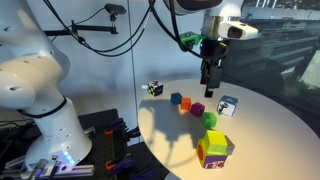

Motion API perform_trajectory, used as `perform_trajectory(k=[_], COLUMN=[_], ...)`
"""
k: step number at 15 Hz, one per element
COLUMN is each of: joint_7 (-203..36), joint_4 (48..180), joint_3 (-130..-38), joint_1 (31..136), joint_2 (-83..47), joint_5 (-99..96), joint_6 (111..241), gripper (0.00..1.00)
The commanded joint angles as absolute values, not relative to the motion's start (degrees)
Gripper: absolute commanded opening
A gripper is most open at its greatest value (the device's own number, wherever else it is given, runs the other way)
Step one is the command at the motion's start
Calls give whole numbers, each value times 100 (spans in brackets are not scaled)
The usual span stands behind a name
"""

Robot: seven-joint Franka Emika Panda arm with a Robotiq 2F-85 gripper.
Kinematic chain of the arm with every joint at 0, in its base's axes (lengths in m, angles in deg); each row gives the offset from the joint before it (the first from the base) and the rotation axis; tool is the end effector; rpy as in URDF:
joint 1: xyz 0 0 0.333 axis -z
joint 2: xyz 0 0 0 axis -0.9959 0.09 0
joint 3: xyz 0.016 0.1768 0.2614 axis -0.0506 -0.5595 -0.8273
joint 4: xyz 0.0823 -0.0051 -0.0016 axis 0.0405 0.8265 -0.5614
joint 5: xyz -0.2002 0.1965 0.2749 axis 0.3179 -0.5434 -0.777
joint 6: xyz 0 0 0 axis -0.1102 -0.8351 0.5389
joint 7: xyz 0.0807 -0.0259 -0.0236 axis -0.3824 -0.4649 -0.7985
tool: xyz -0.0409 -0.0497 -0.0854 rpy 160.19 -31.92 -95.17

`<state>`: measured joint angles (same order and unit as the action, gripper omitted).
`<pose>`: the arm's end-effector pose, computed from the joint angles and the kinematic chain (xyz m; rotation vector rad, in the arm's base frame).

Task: Put the yellow block on the table

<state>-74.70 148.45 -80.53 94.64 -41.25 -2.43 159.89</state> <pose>0.4789 -0.1522 0.4271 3.0274 -0.7991 -0.0381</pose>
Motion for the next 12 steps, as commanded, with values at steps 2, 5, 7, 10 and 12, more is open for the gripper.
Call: perform_trajectory(k=[2, 5, 7, 10, 12], joint_7=[-7392, -7472, -7472, -7472, -7402], joint_4=[14905, 14897, 14897, 14897, 14868], joint_3=[-7947, -7937, -7937, -7938, -7924], joint_1=[9521, 9484, 9481, 9479, 9500], joint_2=[-3981, -3952, -3938, -3936, -3851], joint_5=[-155, -240, -240, -241, -198], joint_6=[16297, 16225, 16225, 16225, 16261], gripper=[100, 100, 100, 100, 100])
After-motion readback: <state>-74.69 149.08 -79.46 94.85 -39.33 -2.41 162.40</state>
